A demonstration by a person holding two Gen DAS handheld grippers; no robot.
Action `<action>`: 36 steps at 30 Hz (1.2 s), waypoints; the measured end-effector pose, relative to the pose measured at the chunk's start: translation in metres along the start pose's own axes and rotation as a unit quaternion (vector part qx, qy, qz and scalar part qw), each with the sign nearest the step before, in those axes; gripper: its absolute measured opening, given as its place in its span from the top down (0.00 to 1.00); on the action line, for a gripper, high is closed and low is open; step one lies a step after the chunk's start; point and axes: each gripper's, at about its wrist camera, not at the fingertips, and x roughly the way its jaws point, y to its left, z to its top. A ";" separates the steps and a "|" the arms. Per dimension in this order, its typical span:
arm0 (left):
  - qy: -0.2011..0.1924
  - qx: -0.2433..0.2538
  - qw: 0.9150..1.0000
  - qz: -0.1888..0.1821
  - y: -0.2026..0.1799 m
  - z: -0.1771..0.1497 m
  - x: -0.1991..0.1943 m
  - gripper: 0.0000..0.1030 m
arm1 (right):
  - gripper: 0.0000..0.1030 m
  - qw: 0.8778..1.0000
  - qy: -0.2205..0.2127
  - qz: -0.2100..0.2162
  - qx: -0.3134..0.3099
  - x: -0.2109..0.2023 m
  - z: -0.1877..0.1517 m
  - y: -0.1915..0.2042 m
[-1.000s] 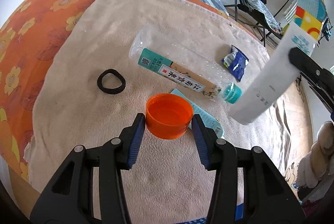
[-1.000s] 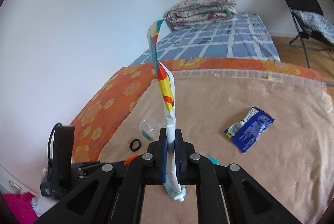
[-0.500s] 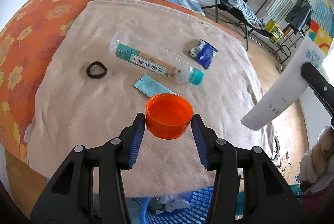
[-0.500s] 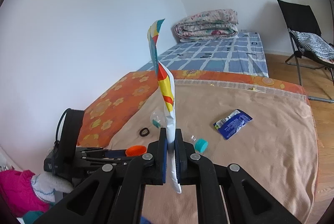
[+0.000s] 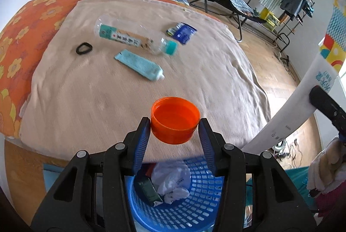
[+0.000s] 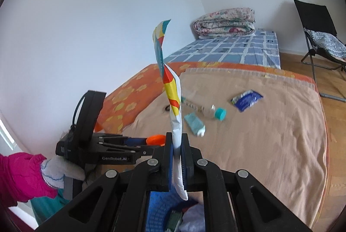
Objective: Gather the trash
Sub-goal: 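Carry the orange cap and toothbrush over the blue basket and release both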
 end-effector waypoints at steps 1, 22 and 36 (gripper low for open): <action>0.001 0.002 1.000 -0.001 -0.002 -0.005 -0.001 0.54 | 0.96 1.000 0.003 0.001 0.001 -0.002 -0.005 0.000; 0.081 0.029 0.996 0.011 -0.022 -0.100 0.036 0.54 | 0.96 0.994 0.097 -0.020 0.051 0.016 -0.099 -0.019; 0.110 0.027 0.993 0.019 -0.015 -0.122 0.049 0.54 | 0.96 0.984 0.158 -0.017 0.074 0.044 -0.134 -0.019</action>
